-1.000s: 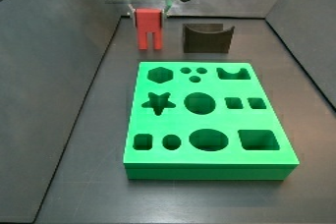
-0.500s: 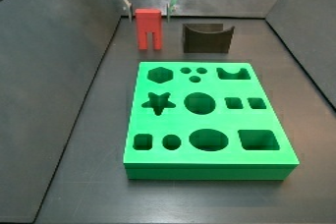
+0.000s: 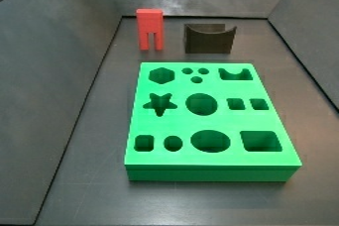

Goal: Pick up the square-circle object. Move up. Place the square-circle object on the fixture. Regrasp the square-circle object. Rotate the square-circle object. Move to above the board. Insert the square-circle object.
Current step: Rotate the square-circle object.

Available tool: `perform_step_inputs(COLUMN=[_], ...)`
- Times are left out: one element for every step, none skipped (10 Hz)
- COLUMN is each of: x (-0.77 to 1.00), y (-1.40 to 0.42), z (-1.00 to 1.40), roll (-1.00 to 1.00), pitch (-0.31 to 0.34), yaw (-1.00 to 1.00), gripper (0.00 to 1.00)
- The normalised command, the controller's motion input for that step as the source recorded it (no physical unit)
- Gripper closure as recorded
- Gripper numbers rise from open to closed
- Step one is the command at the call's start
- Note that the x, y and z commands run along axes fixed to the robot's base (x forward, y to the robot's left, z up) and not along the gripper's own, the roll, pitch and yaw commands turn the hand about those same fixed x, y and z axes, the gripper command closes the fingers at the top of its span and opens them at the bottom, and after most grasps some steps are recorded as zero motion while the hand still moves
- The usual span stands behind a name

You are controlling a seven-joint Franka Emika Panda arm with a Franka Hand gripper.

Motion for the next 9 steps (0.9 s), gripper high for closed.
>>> perform_step_inputs(x=[0.02, 0.03, 0.03, 0.03, 0.03, 0.03, 0.03, 0.03, 0.03], y=[0.07, 0.05, 0.03, 0.02, 0.02, 0.01, 0.01, 0.01, 0.00], z=[-0.07, -0.04, -0.03, -0.03, -0.03, -0.03, -0.03, -0.03, -0.03], roll=[0.00, 0.00, 0.00, 0.00, 0.00, 0.00, 0.00, 0.00, 0.00], pitch=[0.005, 0.004, 0.004, 0.004, 0.004, 0.004, 0.004, 0.004, 0.004], yaw=[1.00, 1.00, 1.00, 1.00, 1.00, 1.00, 1.00, 1.00, 1.00], gripper=[0.00, 0.00, 0.00, 0.00, 0.00, 0.00, 0.00, 0.00, 0.00])
